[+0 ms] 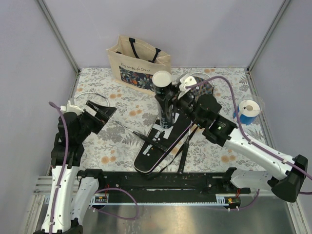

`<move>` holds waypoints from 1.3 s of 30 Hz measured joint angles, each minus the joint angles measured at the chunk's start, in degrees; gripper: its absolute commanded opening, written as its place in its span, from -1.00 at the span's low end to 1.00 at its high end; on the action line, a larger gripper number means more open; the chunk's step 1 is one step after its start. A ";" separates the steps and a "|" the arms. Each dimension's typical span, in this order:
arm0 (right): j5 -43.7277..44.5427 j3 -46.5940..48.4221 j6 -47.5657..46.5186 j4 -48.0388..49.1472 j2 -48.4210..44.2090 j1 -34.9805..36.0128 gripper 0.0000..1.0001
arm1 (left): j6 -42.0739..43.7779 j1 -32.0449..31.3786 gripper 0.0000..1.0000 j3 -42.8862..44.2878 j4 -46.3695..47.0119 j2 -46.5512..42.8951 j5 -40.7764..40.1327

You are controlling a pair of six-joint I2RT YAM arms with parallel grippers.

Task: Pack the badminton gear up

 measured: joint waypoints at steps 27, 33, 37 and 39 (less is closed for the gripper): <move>12.39 44.52 14.62 -67.12 36.92 -44.78 -0.06 | 29.46 -0.02 0.98 -8.81 4.04 -1.07 2.27; 12.33 63.98 15.54 -70.60 58.99 -50.73 0.26 | 30.40 -0.02 0.98 -8.81 2.84 -1.40 1.64; 12.59 74.60 16.57 -73.72 69.46 -53.92 0.66 | 30.60 -0.02 0.98 -8.81 1.57 -1.27 0.15; 13.09 76.91 16.68 -74.12 71.95 -54.99 0.71 | 30.62 -0.02 0.98 -8.81 1.01 -0.92 -0.81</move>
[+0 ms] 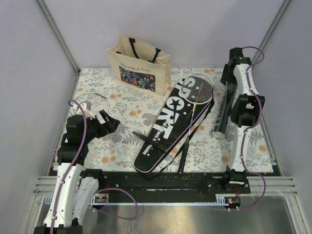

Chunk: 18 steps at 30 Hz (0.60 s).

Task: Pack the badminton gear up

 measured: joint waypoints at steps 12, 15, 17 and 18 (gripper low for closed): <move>-2.64 -13.14 0.79 1.62 -11.82 0.87 0.68 | -1.05 0.00 0.98 1.57 -3.10 8.33 -3.28; -5.70 -21.14 3.06 4.39 -19.82 2.03 0.54 | -4.35 0.00 0.96 1.14 -2.36 10.62 -3.10; -8.87 -30.73 5.88 8.70 -27.87 2.80 0.51 | -6.99 0.00 0.93 -0.04 -0.68 12.81 -2.01; -10.49 -34.97 7.13 10.56 -31.36 3.37 0.50 | -7.93 0.02 0.91 -0.59 0.09 13.77 -1.44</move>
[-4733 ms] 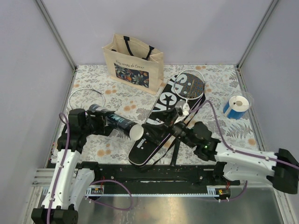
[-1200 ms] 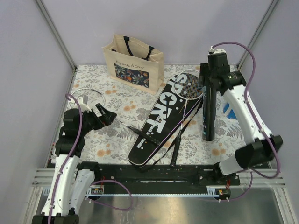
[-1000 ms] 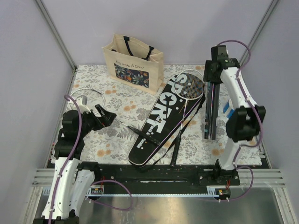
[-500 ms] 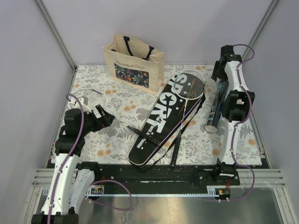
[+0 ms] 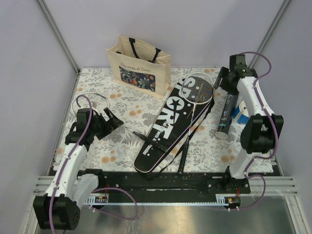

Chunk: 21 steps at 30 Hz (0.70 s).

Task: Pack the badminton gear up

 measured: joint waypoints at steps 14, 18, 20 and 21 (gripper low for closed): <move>-14.23 -43.19 12.59 22.27 -20.04 10.19 0.25 | -13.84 -1.11 0.80 -13.75 15.74 5.99 6.43; -15.78 -46.69 13.90 26.82 -19.80 10.29 0.18 | -16.26 -2.86 0.77 -14.34 19.08 6.56 5.60; -16.35 -47.04 14.34 28.68 -18.95 10.45 0.15 | -16.92 -4.28 0.77 -14.34 20.48 7.56 4.59; -16.74 -47.06 14.53 29.73 -18.25 10.47 0.13 | -17.27 -5.01 0.77 -14.34 20.98 8.17 3.98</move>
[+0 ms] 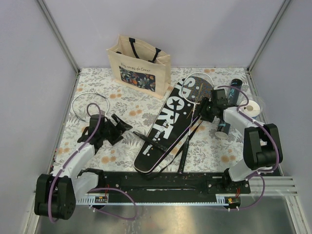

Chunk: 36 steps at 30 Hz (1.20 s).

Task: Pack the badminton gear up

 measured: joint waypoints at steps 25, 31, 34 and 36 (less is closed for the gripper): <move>-1.60 -0.92 0.20 5.29 5.29 0.48 0.12 | 2.32 -3.39 -0.76 14.62 0.39 29.79 -15.61; -2.67 -0.92 0.04 5.57 5.27 0.50 0.14 | 9.14 -3.41 -1.00 18.93 -3.93 30.23 -18.18; -3.43 -0.94 0.04 5.64 5.22 0.52 0.14 | 12.96 -3.52 -1.00 18.97 -4.92 28.87 -20.11; -3.54 -0.98 0.04 5.66 5.07 0.52 0.14 | 14.36 -3.48 -1.00 19.06 -5.57 28.41 -21.51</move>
